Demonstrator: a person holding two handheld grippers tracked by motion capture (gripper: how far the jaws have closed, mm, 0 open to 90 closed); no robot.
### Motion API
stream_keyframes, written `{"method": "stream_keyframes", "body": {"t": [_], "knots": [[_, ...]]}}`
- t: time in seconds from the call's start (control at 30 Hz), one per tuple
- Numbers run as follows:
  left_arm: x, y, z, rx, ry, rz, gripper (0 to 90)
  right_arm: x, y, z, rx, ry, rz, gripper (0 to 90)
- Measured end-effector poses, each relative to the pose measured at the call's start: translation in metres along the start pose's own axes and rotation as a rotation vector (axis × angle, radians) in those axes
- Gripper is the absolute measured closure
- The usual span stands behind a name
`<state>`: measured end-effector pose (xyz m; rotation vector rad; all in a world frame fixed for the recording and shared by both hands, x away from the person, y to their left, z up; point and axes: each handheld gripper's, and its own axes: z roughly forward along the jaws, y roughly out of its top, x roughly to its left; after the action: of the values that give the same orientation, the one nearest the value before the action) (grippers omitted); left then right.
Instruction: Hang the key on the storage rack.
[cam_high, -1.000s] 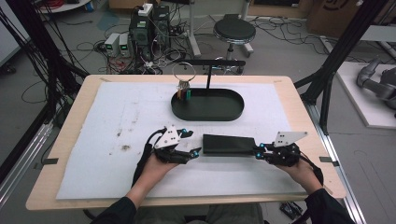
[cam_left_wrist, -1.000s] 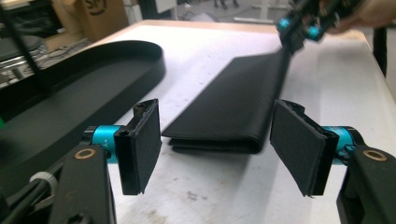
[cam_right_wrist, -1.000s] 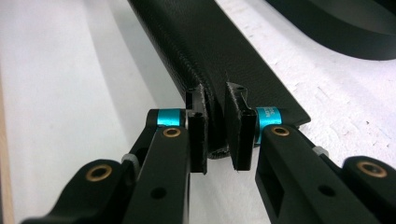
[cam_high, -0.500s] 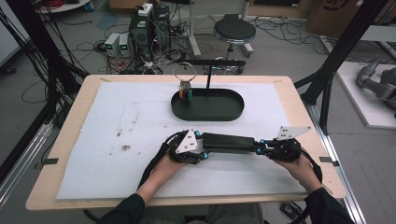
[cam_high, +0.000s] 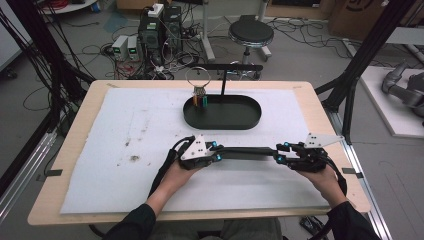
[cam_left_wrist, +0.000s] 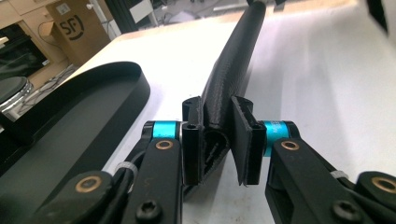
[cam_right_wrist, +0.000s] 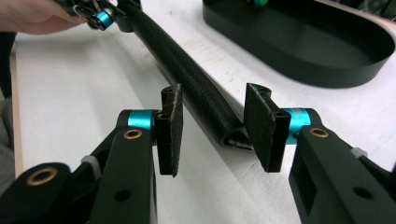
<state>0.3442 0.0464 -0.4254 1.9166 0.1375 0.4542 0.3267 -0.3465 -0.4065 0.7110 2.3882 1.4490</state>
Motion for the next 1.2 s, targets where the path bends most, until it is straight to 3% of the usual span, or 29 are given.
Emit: {"method": "stream_keyframes", "body": {"t": [0.2,0.4,0.63,0.87,1.07,1.2], "knots": [[0.006,0.004,-0.016,-0.066,-0.032,-0.101,76.4,-0.002,0.001,-0.003,-0.029,-0.011,0.019,43.5],[0.008,0.005,-0.030,-0.138,-0.080,-0.214,76.4,0.002,0.004,0.005,-0.031,0.062,0.014,37.2],[0.006,0.007,-0.040,-0.198,-0.137,-0.246,76.5,0.010,0.008,0.021,-0.018,0.109,0.005,33.6],[0.007,0.007,-0.042,-0.244,-0.152,-0.278,76.6,0.019,0.013,0.028,-0.036,0.143,-0.013,43.6],[0.008,0.006,-0.045,-0.266,-0.151,-0.291,76.5,0.021,0.014,0.028,-0.040,0.165,-0.039,65.8],[0.010,0.004,-0.047,-0.269,-0.137,-0.288,76.3,0.023,0.015,0.027,-0.055,0.191,-0.059,73.2]]}}
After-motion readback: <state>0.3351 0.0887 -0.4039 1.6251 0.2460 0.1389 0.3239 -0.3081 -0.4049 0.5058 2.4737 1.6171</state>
